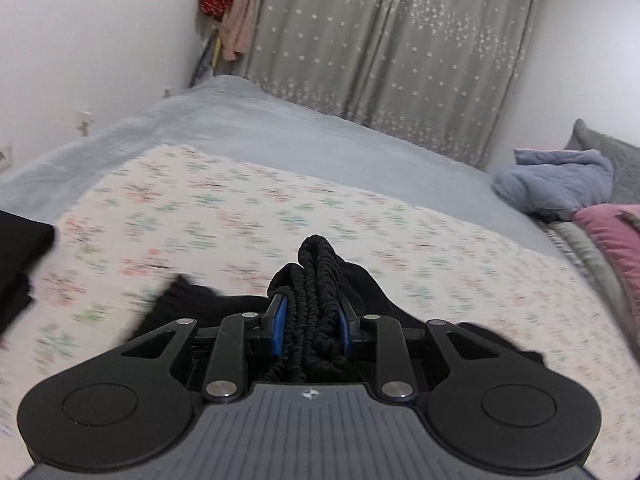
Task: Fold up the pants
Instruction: 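Hold the waistband with the left gripper while the right gripper folds the leg toward it, then open both grippers and release the folded sweatpants onto the sheet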
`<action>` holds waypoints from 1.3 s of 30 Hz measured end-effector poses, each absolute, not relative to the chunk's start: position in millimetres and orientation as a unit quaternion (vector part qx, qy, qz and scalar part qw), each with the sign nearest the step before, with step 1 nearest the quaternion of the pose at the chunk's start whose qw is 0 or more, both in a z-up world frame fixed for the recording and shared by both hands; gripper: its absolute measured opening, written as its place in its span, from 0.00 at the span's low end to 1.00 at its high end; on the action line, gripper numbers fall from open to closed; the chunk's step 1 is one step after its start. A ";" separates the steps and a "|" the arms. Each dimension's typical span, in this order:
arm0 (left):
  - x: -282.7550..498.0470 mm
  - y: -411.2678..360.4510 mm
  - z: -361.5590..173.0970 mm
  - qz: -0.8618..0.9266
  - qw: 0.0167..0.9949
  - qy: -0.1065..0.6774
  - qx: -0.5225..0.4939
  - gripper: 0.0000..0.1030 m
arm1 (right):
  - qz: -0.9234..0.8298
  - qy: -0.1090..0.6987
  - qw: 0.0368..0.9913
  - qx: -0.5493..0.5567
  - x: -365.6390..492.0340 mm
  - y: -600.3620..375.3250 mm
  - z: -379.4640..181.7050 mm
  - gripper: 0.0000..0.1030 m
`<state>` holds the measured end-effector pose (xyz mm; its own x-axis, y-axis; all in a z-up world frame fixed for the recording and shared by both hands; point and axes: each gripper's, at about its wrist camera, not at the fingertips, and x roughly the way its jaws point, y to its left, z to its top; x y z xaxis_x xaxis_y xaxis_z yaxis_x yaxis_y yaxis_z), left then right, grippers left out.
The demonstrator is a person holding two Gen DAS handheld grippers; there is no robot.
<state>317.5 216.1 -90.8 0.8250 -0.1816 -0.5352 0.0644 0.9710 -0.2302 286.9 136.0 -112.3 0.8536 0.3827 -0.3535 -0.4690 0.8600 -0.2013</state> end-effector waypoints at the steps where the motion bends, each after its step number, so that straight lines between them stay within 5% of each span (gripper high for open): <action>1: 319.2 220.5 -93.1 -0.059 0.950 0.290 -0.101 0.37 | 0.230 0.157 0.951 -0.137 290.9 143.8 -114.1 0.08; 9: 328.6 242.9 -112.1 -0.027 0.942 0.321 -0.092 0.44 | 0.239 0.204 0.942 -0.117 316.8 155.1 -136.5 0.12; 19: 328.3 247.2 -106.9 -0.009 0.945 0.316 -0.085 0.40 | 0.259 0.189 0.941 -0.104 285.0 154.5 -120.9 0.14; 26: 319.8 258.4 -98.2 0.013 0.950 0.298 -0.095 0.59 | 0.321 0.224 0.919 -0.043 274.7 113.7 -117.3 0.34; 28: 313.8 275.7 -89.8 0.038 0.947 0.284 -0.145 0.60 | 0.348 0.226 0.910 0.027 264.1 78.0 -112.6 0.65; 29: 310.0 284.1 -86.5 0.049 0.945 0.275 -0.173 0.60 | 0.355 0.224 0.906 0.059 256.8 56.8 -110.8 0.68; 35: 288.9 262.9 -67.6 -0.041 0.956 0.232 -0.176 0.60 | 0.280 0.219 0.914 0.198 238.9 -56.2 -117.0 0.69; 39: 292.1 209.7 -79.1 -0.108 0.948 0.276 -0.115 0.60 | 0.215 0.261 0.916 0.215 248.0 -96.8 -139.2 0.70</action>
<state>292.1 209.7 -79.1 0.8240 -0.2688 -0.4987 0.1421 0.9502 -0.2773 248.0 -96.8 -139.2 0.7710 0.5060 -0.3867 -0.2808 0.8151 0.5067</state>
